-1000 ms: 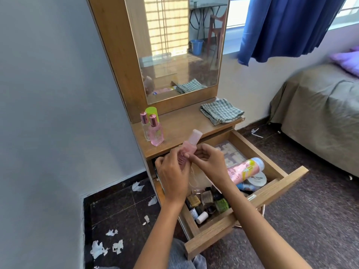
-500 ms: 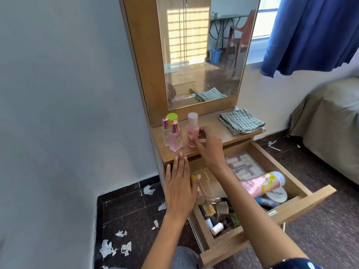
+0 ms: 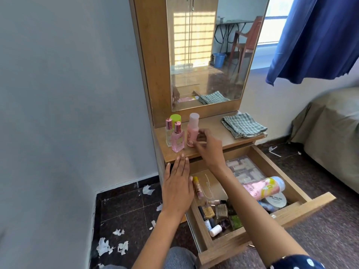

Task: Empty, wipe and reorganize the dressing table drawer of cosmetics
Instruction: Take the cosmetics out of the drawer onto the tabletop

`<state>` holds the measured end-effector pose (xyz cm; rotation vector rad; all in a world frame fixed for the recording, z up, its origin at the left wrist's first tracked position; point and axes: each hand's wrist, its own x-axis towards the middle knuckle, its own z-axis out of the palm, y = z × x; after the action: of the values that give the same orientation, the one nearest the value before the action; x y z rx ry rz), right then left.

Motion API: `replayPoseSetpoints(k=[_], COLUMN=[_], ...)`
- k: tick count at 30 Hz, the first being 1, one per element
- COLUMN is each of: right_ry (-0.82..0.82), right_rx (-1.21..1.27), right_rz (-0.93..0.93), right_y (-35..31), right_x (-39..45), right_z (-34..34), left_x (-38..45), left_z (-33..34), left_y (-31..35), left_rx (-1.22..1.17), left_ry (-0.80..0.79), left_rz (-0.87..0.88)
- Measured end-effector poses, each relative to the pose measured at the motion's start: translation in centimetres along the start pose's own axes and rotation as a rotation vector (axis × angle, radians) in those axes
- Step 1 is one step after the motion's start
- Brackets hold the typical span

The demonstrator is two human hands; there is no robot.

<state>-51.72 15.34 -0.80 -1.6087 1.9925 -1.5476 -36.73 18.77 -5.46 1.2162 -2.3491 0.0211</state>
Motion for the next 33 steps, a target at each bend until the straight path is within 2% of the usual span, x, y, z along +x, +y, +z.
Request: replayPoseSetpoints(k=[14,21,24,27,33], right_ry=[-0.084,0.03,-0.157,-0.414,-0.526], right_rx=[-0.034,-0.102,-0.234,-0.529,-0.777], right_rz=[-0.04,-0.044,0.089,0.226,0.223], right_y=[0.3,0.6,1.8,1.8,1.2], right_x=[-0.1,-4.7,-6.7,-7.7,-7.9], right_z=[-0.3,-2.4,-2.0,-1.1,0.6], left_x=[0.3,0.4,0.5,0.5,0.4], left_z=[-0.8,-1.3,-1.6,-1.9,-2.0], left_y=[0.0,-1.0,-1.2,-0.9,-0.6], left_rx=[-0.014,-0.027,-0.032,-0.052,-0.057], left_ry=[-0.045,-0.091,-0.105,-0.108,-0.128], left_rz=[0.013,0.052,0.063,0.044,0.021])
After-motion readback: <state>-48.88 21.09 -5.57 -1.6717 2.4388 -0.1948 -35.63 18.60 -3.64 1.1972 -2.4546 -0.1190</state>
